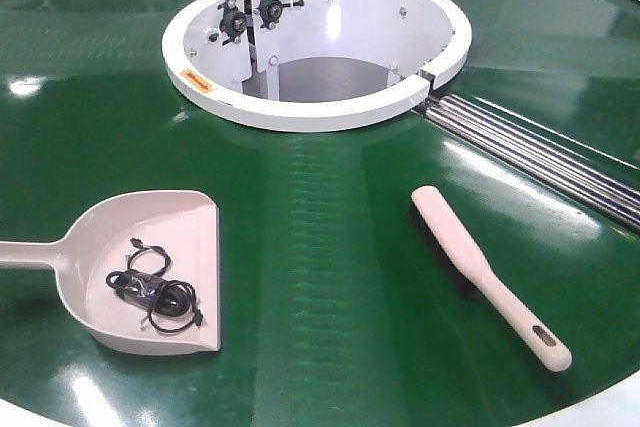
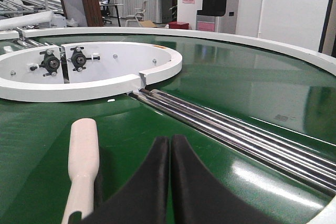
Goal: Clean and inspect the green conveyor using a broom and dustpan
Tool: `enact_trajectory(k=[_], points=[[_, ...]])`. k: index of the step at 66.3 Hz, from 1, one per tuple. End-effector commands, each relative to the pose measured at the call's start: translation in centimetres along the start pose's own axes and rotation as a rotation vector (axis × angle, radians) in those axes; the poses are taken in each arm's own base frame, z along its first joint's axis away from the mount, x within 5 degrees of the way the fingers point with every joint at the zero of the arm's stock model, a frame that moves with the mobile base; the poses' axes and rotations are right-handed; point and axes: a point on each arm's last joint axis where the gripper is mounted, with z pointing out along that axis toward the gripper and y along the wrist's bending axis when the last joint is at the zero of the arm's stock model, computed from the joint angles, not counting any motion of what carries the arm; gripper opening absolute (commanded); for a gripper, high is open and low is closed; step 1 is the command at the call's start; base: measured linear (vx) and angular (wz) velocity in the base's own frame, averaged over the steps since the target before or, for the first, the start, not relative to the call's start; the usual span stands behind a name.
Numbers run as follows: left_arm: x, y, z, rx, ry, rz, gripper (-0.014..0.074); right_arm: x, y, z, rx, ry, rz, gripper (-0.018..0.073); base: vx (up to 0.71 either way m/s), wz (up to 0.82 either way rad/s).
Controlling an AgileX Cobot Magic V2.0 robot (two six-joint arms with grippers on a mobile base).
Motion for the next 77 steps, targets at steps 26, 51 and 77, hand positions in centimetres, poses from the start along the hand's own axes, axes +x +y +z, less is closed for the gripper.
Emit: enact_trajectory(k=[26,51,77], points=[[-0.43,-0.02,-0.09,0.003,-0.077,-0.01,-0.0006,-0.58,0.15,-0.09,-0.025,-0.077,0.005,-0.0008,0.0,0.0],[-0.43,-0.02,-0.09,0.003,-0.077,-0.01,-0.0006,-0.58,0.15,-0.09,-0.025,-0.077,0.005,-0.0008,0.0,0.0],[-0.43,-0.02,-0.09,0.003,-0.077,-0.01,-0.0006,-0.54,0.15,-0.09,-0.025,-0.073,0.006,-0.0008,0.0,0.0]])
